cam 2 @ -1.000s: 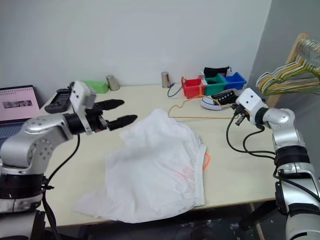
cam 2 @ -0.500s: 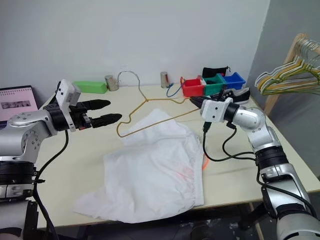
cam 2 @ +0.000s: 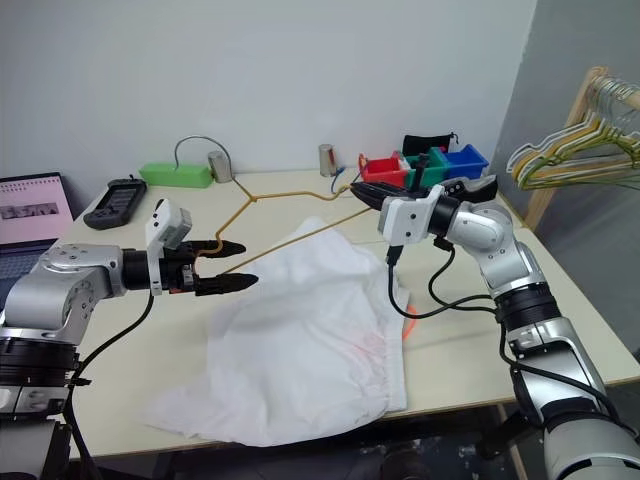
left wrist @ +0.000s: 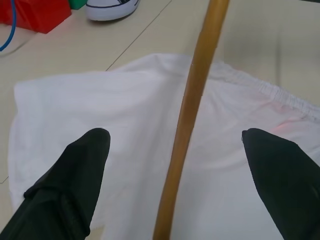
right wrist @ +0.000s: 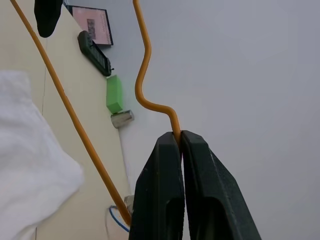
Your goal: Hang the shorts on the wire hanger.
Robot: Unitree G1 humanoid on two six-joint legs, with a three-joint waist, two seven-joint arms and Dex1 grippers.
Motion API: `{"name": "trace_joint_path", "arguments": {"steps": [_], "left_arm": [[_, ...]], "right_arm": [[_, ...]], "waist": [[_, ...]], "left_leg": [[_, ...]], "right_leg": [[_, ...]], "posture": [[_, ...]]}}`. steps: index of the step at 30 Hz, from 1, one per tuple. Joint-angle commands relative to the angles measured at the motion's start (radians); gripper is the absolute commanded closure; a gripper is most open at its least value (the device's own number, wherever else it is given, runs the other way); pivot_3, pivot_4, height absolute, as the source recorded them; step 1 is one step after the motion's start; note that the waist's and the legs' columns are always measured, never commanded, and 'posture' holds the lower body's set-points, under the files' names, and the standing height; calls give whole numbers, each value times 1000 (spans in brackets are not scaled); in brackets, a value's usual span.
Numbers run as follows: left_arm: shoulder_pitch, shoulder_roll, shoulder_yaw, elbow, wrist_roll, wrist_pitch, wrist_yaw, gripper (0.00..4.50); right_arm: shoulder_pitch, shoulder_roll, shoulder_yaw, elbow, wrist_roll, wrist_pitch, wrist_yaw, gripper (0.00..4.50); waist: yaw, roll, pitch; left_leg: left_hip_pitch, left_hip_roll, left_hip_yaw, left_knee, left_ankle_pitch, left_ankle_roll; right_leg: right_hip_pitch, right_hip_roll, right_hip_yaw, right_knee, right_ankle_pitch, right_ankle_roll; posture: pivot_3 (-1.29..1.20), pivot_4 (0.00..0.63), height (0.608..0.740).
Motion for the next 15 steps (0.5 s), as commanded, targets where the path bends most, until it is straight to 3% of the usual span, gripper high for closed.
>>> {"name": "trace_joint_path", "arguments": {"steps": [1,15], "left_arm": [[-19,-5,12,-13,7,-7,11,670],[-5,-12,-4,-42,40,-24,10,3710]], "right_arm": [[-36,-5,-8,-39,0,-7,-10,4500],[-35,-2,-7,-43,-16,18,-13,4500]], "waist": [[0,0,0],[-2,0,0]], "left_leg": [[0,0,0,0,0,0],[0,0,0,0,0,0]], "right_leg": [[0,0,0,0,0,0],[0,0,0,0,0,0]], "posture": [[-227,7,740],[-229,6,740]]}}
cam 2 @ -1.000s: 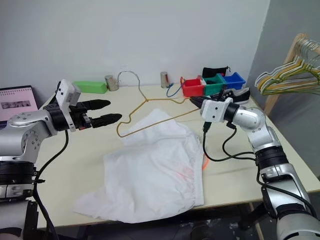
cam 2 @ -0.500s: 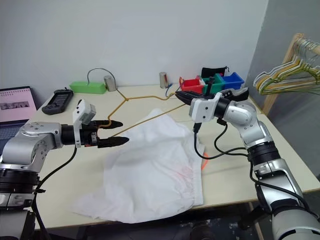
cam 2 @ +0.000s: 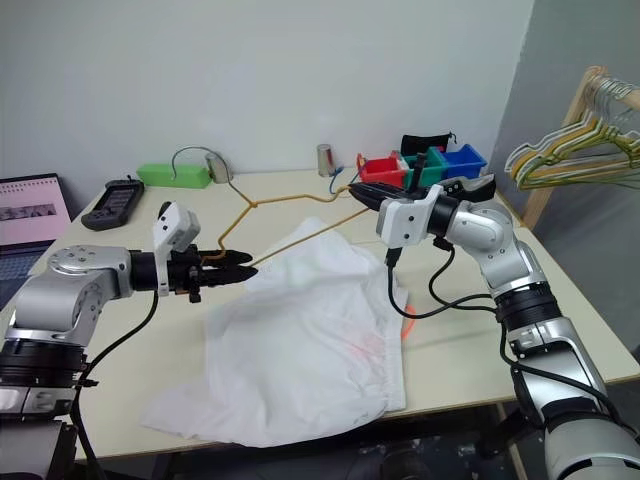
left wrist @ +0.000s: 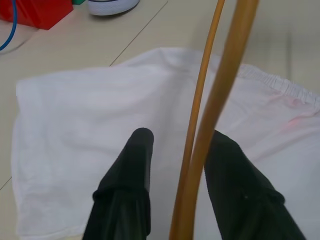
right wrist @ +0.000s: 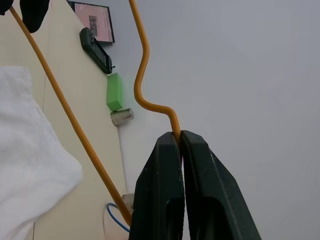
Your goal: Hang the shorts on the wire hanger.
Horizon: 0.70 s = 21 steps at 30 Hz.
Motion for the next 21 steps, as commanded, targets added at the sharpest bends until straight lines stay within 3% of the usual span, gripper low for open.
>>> {"name": "trace_joint_path", "arguments": {"steps": [1,4,9,17,21], "left_arm": [[-11,0,12,-31,4,-21,5,3927],[-13,1,14,-27,11,-32,9,4460],[-13,12,5,-34,63,-89,41,4460],[16,16,-23,-35,223,-257,145,4500],[36,29,-41,-47,290,-339,168,4500]], "right_arm": [[-35,0,-7,-43,2,10,-12,4500],[-33,0,-6,-43,4,24,-7,4500],[-27,-10,7,-35,1,58,22,4500],[-6,-107,45,-44,39,174,233,2677],[-22,-125,43,-38,40,210,268,1787]], "waist": [[0,0,0],[0,0,0],[0,0,0],[2,0,0],[3,0,0]], "left_leg": [[0,0,0,0,0,0],[0,0,0,0,0,0],[0,0,0,0,0,0],[0,0,0,0,0,0],[0,0,0,0,0,0]], "right_leg": [[0,0,0,0,0,0],[0,0,0,0,0,0],[0,0,0,0,0,0],[0,0,0,0,0,0],[0,0,0,0,0,0]], "posture": [[-230,5,740],[-227,4,740],[-225,0,740],[-215,0,740],[-217,0,740]]}}
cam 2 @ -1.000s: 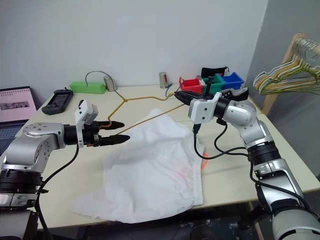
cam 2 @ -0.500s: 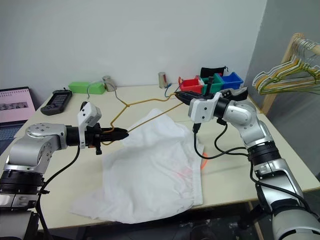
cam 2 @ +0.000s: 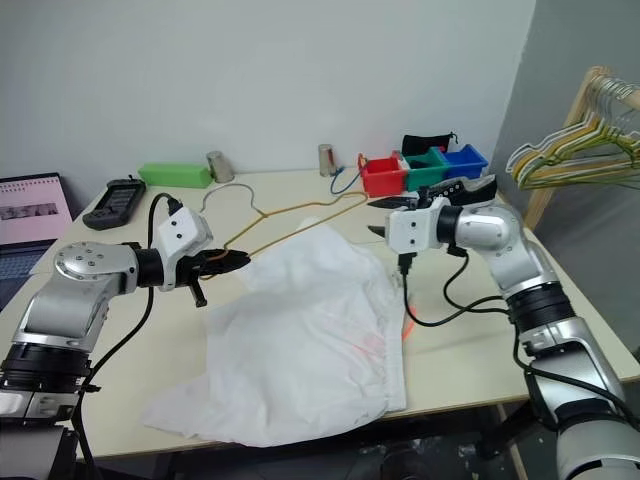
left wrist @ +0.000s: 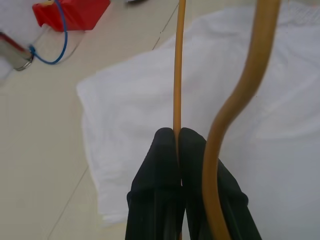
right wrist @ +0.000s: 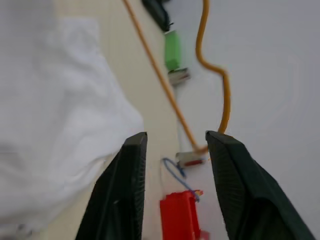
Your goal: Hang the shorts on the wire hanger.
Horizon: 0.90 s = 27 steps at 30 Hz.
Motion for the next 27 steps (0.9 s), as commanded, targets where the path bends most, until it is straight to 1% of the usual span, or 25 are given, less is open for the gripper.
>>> {"name": "trace_joint_path", "arguments": {"steps": [1,5,7,8,17,24,27], "left_arm": [[5,30,-15,-39,76,-101,36,4500],[3,18,-25,-73,105,-121,55,4500],[1,13,-30,-96,110,-121,53,4500],[0,11,-33,-109,111,-118,52,4500],[8,17,-62,-227,137,-77,44,4500],[24,23,-65,-235,155,-70,52,4500],[25,26,-67,-226,172,-71,58,4500]], "right_arm": [[-35,-3,-11,-35,22,39,29,1527],[-44,20,9,-42,-12,86,31,491],[-46,37,23,-31,-35,110,23,86],[-51,47,29,-15,-49,113,10,38],[-95,103,72,74,-123,129,-42,38],[-107,91,94,96,-155,96,-47,38],[-106,84,98,91,-156,90,-39,531]], "waist": [[-3,0,0],[-3,0,0],[-1,0,0],[-1,0,0],[5,0,0],[11,0,0],[18,0,0]], "left_leg": [[0,0,0,0,0,0],[0,0,0,0,0,0],[0,0,0,0,0,0],[0,0,0,0,0,0],[0,0,0,0,0,0],[0,0,0,0,0,0],[0,0,0,0,0,0]], "right_leg": [[0,0,0,0,0,0],[0,0,0,1,0,0],[0,0,0,1,0,0],[0,0,0,1,0,0],[0,0,0,1,0,0],[0,0,0,1,0,0],[0,0,0,1,0,0]], "posture": [[-213,0,740],[-209,0,740],[-204,0,740],[-199,0,740],[-188,0,740],[-177,0,740],[-182,0,740]]}}
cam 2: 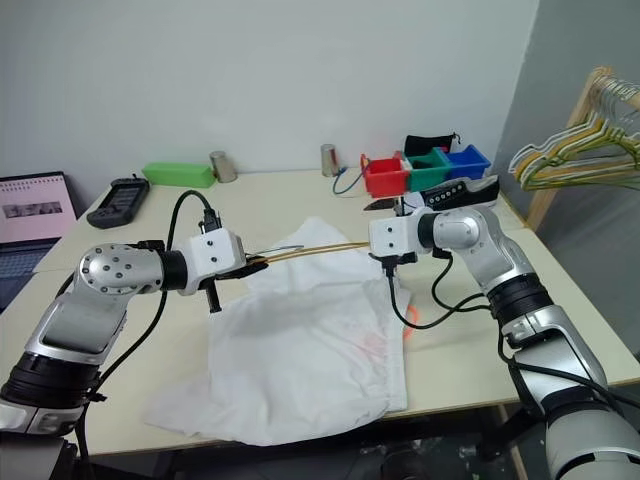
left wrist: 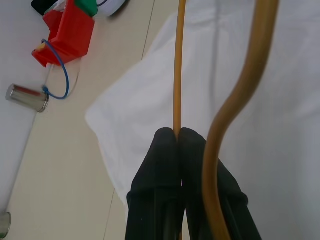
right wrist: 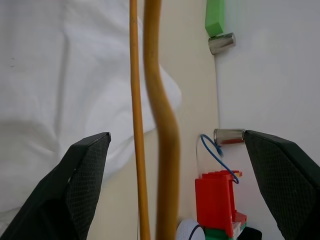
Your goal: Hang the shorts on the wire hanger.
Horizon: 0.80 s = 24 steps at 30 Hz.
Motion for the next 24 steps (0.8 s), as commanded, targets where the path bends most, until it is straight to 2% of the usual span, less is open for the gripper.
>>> {"name": "trace_joint_path", "arguments": {"steps": [1,16,23,24], "left_arm": [[-3,18,14,-15,24,-8,23,4500],[-25,0,3,17,34,-40,25,4500],[-24,-1,8,30,32,-79,30,4500],[-25,-3,14,32,25,-82,31,4226]], "right_arm": [[-34,-15,-6,-23,-5,-16,4,820],[-34,-23,12,24,-66,-50,-36,4493],[-38,-27,9,30,-59,-52,-35,4493],[-35,-27,8,27,-56,-47,-30,4499]], "waist": [[4,0,0],[7,0,0],[7,0,0],[7,0,0]], "left_leg": [[0,0,0,0,0,0],[0,0,0,0,0,0],[0,0,0,0,0,0],[0,0,0,0,0,0]], "right_leg": [[0,0,0,0,0,0],[0,0,0,0,0,0],[0,0,0,0,0,0],[0,0,0,0,0,0]], "posture": [[-183,0,740],[-194,0,740],[-194,4,740],[-194,4,740]]}}
